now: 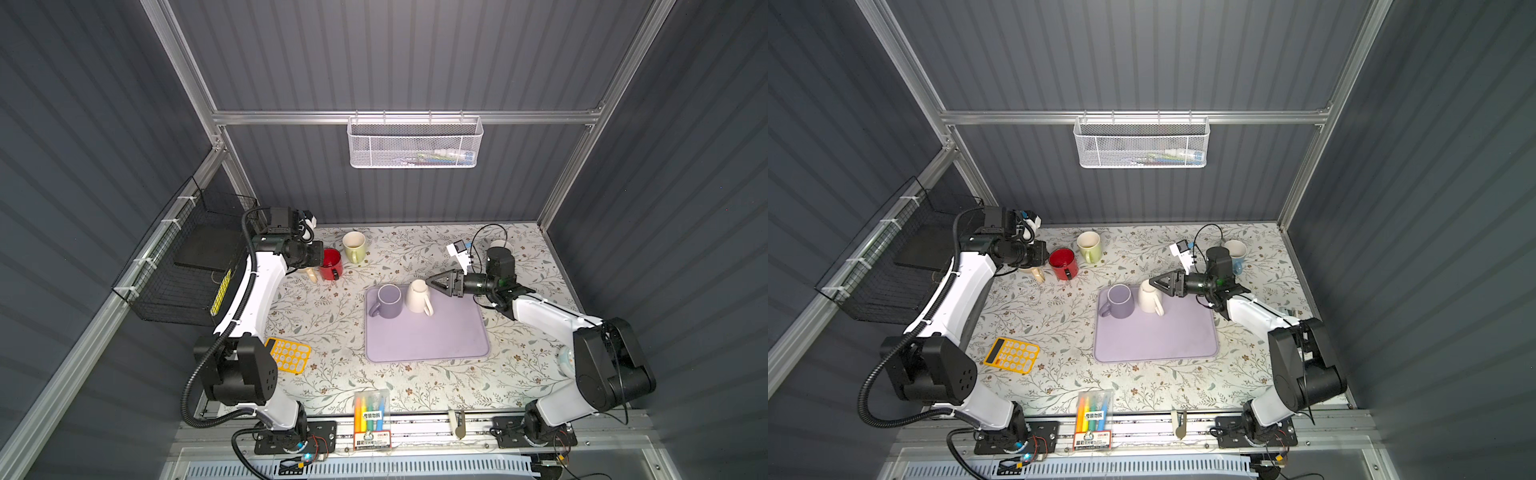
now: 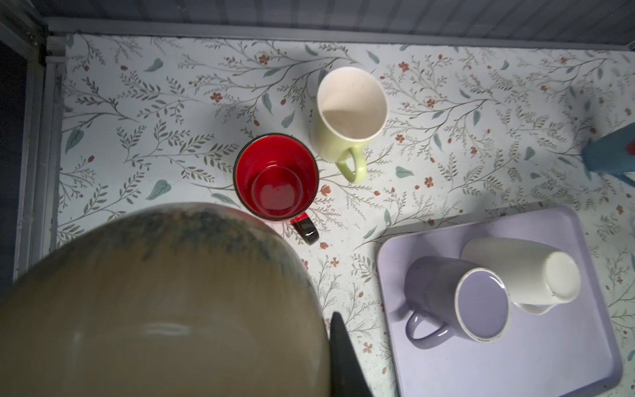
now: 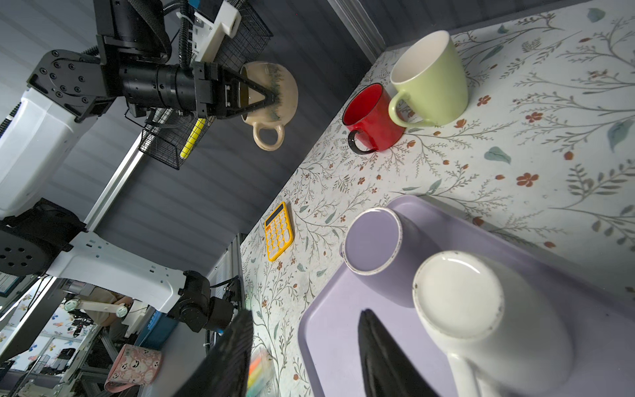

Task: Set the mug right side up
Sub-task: 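Move the beige mug with the left gripper beside the red mug beyond the tray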

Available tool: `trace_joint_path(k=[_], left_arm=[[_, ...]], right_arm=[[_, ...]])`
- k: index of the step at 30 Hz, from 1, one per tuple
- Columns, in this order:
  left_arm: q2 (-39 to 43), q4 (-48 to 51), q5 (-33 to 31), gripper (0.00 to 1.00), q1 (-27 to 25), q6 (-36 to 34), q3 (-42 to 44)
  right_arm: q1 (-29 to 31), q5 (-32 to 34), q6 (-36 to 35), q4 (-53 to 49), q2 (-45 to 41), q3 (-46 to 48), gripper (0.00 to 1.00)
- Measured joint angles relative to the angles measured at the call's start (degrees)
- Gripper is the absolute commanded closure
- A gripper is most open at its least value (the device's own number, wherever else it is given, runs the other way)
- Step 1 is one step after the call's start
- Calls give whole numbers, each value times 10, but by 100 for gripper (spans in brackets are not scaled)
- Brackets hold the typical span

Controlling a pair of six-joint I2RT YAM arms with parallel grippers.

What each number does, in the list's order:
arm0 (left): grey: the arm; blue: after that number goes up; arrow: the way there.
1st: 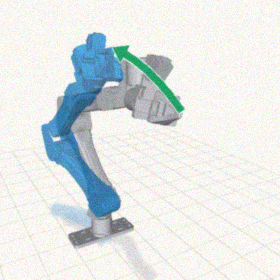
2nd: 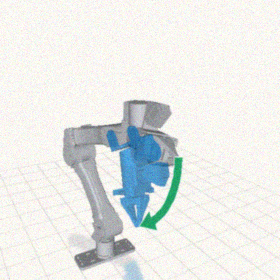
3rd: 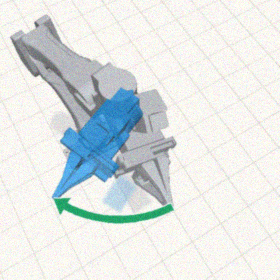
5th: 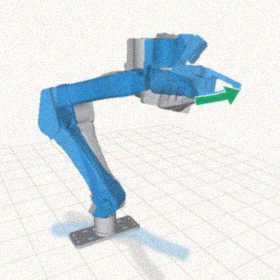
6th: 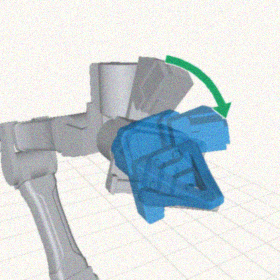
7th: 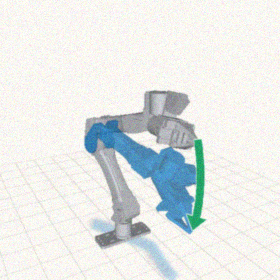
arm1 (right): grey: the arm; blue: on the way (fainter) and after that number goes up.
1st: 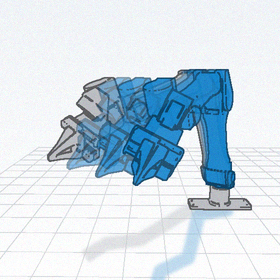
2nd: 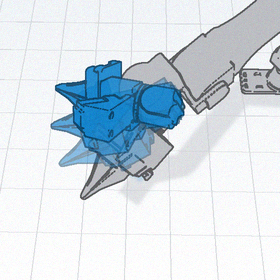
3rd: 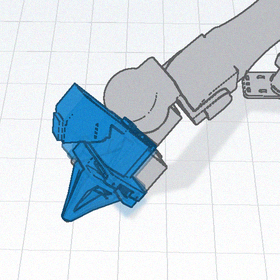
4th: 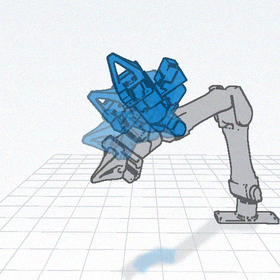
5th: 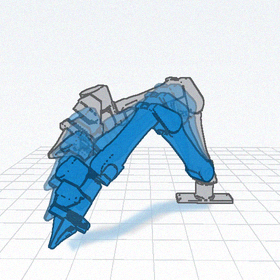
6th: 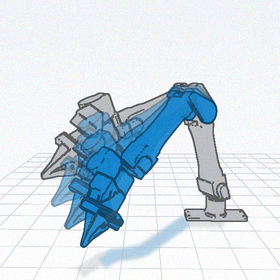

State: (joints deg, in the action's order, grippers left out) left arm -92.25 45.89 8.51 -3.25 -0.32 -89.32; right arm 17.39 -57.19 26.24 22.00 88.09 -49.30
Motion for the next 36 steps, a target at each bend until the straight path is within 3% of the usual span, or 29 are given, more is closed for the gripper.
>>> trace_joint_path(k=[15,36], left_arm=[[-83,-8,-56,100,23,0,-5],[-198,-38,-31,100,42,5,-33]], right_arm=[[-1,22,-23,-33,0,0,48],[-7,30,-28,-39,-8,13,47]])
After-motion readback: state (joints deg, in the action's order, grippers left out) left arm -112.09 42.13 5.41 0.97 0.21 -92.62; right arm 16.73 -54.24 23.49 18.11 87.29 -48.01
